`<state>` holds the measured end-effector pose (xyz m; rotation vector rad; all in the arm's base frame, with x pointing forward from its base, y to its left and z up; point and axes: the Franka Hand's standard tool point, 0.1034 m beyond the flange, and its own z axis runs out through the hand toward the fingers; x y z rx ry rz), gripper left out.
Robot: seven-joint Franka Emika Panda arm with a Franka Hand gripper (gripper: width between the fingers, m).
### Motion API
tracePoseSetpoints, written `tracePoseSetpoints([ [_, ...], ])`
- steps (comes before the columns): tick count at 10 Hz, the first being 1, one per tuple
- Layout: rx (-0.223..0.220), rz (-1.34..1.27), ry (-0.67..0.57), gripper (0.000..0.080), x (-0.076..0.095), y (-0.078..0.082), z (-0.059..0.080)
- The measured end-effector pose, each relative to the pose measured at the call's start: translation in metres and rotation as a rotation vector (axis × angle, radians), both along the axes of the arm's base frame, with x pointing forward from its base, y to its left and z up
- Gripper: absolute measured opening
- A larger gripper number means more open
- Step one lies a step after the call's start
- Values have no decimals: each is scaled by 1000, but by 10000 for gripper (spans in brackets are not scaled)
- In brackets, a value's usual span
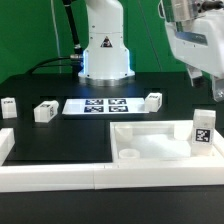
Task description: Assemble square table
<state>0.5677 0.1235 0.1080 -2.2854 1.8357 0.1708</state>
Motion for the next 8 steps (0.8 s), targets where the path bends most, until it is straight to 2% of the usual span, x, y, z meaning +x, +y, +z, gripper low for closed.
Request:
tracePoseSetpoints([
  [1, -15, 111, -15, 648, -21, -8, -4],
  [2, -20, 189, -13, 648, -33, -9, -10],
  [6, -26, 481, -80, 648, -32, -10, -11],
  [7, -15, 565, -106, 648, -49, -13, -20],
  [8, 6, 604, -59, 648, -80, -17, -31],
])
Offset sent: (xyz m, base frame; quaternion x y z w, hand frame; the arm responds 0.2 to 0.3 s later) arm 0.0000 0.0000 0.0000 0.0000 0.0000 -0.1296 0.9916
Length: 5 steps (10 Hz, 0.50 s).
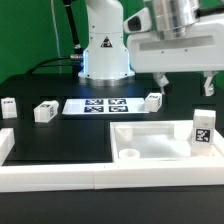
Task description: Assemble square table
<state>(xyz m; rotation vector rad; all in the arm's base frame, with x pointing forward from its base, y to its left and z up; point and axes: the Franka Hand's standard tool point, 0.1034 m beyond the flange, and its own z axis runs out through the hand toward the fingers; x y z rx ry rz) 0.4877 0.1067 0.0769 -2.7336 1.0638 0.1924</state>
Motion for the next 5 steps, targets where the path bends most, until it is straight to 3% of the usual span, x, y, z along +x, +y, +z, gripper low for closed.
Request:
tracePoseSetpoints([
  [2, -15, 7, 43, 648, -34, -12, -9],
  [5, -12, 7, 46, 648, -33, -10, -9],
])
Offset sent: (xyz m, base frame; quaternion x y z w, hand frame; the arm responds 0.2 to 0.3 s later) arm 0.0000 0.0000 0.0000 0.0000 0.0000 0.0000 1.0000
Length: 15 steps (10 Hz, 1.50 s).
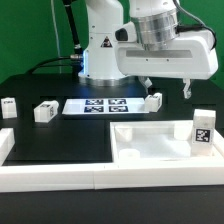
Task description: Assemble square table
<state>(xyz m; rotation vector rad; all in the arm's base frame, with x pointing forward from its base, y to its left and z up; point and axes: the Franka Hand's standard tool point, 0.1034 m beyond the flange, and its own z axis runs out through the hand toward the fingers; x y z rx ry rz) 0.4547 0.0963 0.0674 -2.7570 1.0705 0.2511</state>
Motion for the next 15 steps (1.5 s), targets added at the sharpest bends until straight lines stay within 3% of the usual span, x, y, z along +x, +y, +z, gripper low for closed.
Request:
tracePoseSetpoints([
  [2, -6, 114, 10, 648, -8, 1, -6],
  [3, 0, 141, 19, 648, -22, -3, -10],
  [5, -5, 281, -16, 648, -60, -32, -23],
  [8, 21, 253, 19, 648, -58, -29, -22],
  [10, 171, 186, 192, 648, -84, -23, -19],
  [12, 274, 165, 335, 648, -103, -17, -23],
  [13, 293, 148, 358, 648, -102, -21, -26],
  [15, 395, 137, 483, 648, -107, -21, -26],
])
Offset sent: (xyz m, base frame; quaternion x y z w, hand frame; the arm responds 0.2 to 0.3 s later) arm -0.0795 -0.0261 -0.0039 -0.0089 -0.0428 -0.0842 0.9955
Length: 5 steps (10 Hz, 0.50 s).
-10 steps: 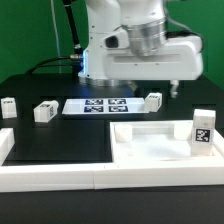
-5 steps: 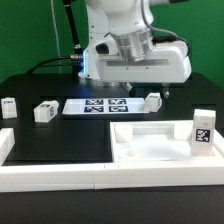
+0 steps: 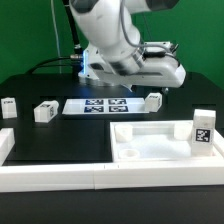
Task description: Assemble square table
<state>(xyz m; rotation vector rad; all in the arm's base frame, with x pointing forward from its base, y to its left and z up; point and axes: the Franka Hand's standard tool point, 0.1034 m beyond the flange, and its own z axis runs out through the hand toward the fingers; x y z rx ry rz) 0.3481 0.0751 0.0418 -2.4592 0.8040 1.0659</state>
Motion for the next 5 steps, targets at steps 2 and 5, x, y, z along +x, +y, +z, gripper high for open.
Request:
tracePoseSetpoints([
  [2, 1, -43, 24, 648, -7, 13, -23],
  [5, 0, -42, 29, 648, -11, 16, -25],
])
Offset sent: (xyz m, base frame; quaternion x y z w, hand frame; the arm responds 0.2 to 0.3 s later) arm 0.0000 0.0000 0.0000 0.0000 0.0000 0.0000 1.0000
